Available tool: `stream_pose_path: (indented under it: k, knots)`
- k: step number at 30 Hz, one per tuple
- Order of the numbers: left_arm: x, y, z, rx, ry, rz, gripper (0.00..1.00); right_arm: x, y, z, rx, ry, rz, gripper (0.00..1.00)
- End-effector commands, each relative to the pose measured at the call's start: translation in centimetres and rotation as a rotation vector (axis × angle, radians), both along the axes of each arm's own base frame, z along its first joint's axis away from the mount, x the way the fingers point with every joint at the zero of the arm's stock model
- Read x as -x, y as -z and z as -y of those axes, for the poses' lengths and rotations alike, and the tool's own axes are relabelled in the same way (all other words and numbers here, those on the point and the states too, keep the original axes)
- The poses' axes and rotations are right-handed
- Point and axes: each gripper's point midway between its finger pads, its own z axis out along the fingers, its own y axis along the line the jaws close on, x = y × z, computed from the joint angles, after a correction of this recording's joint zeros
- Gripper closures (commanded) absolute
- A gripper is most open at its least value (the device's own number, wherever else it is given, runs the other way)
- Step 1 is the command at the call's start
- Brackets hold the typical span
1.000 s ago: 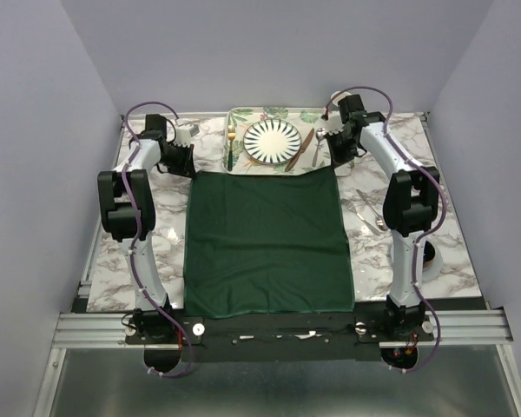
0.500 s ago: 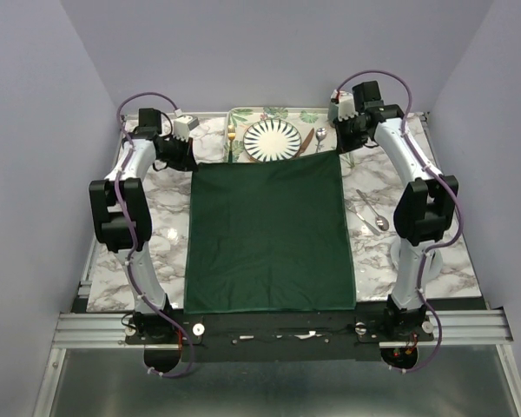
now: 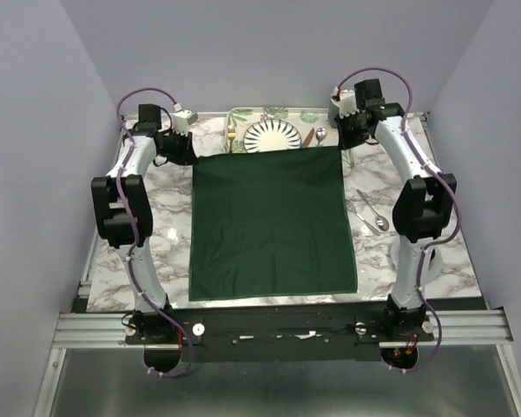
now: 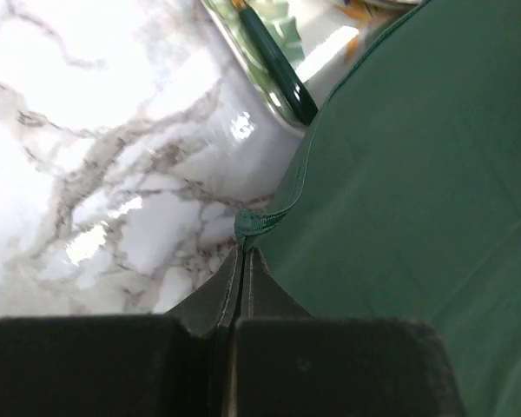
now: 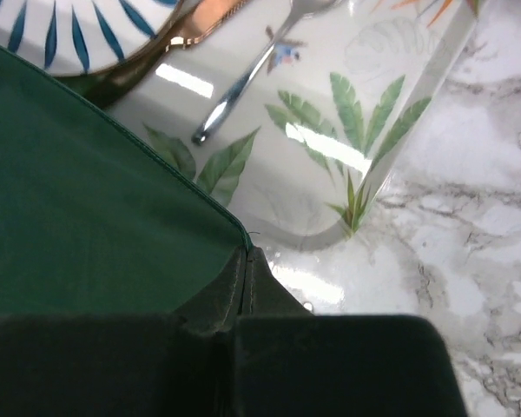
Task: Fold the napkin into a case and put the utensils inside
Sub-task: Fold and flatten the napkin at the center of the board.
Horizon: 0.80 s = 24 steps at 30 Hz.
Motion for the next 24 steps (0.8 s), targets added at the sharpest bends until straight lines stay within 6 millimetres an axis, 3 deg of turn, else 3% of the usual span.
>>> stream_pose_path:
  k: [1,2,3,5,6,8,10,11,13,20,24]
  knots:
    - [3.2,-3.0,0.7,0.007,0.114,0.068,1.00,3.3,-3.0,0.5,0.001,-0.069,0.036,1.00]
    - [4.6,-2.3,0.9,0.009,0.131,0.045,1.00,4.5,-2.2,0.2,-0.011,-0.091,0.009,0.99]
    - [5.5,-3.2,1.0,0.005,0.144,0.062,1.00,5.3,-2.2,0.1,-0.013,-0.117,0.007,0.99]
    - [7.6,-2.3,1.3,0.006,0.185,0.046,1.00,6.8,-3.2,-0.2,-0.035,-0.152,0.024,0.99]
    - [8.8,-2.7,1.5,0.004,0.203,0.040,1.00,8.1,-1.7,-0.1,-0.029,-0.173,-0.018,1.00]
    - [10.9,-1.8,1.7,0.006,0.244,0.016,1.00,9.7,-1.6,0.0,-0.029,-0.191,-0.039,0.99]
    - [12.7,-2.1,1.9,0.003,0.265,0.008,1.00,11.3,-0.2,0.4,-0.014,-0.210,-0.086,0.99]
    - [14.0,-1.3,1.9,0.002,0.274,-0.015,1.00,12.1,-0.7,0.4,-0.019,-0.217,-0.079,0.99]
    - [15.3,-1.5,1.7,-0.023,0.290,0.005,1.00,13.6,0.1,0.5,-0.018,-0.235,-0.100,0.99]
    - [20.4,-0.5,1.4,-0.081,0.333,-0.014,1.00,17.6,-0.4,1.2,-0.004,-0.257,-0.105,1.00]
    - [21.7,-1.7,1.4,-0.100,0.329,0.030,1.00,19.3,-1.1,1.5,-0.006,-0.264,-0.097,0.99]
